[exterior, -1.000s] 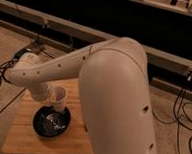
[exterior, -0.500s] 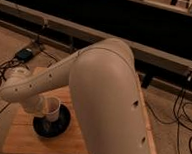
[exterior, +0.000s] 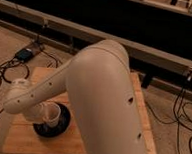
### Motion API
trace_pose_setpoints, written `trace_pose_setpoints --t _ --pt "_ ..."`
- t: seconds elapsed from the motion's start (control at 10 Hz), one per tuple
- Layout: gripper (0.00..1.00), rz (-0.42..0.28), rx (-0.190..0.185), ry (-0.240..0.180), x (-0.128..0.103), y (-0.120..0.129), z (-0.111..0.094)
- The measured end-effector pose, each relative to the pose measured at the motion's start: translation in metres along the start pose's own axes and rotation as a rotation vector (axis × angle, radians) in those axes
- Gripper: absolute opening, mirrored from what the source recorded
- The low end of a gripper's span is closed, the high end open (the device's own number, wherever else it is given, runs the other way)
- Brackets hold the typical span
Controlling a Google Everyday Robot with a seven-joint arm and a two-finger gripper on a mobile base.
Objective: Place the ceramic cup in the ceramic bowl
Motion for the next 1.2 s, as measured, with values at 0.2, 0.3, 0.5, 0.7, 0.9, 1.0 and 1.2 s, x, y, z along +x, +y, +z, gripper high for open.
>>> trace_pose_setpoints --t 0.2,0.3,0.5,0.7,0.9,1.0,1.2 --pt "0.40 -0.005 0.020 0.009 0.003 -0.002 0.008" --pt "0.52 -0.006 0.030 0.009 0.003 -0.004 0.012" --pt "0.70 -0.003 0.041 0.008 0.002 -0.007 0.015" --pt "0.80 0.001 0.048 0.007 0.002 -0.011 0.017" --pt "0.80 0.007 0.053 0.003 0.002 -0.014 0.017" --pt "0.80 0.010 0.053 0.000 0.001 -0.015 0.016" --pt "0.80 0.013 0.052 -0.007 0.001 -0.016 0.014"
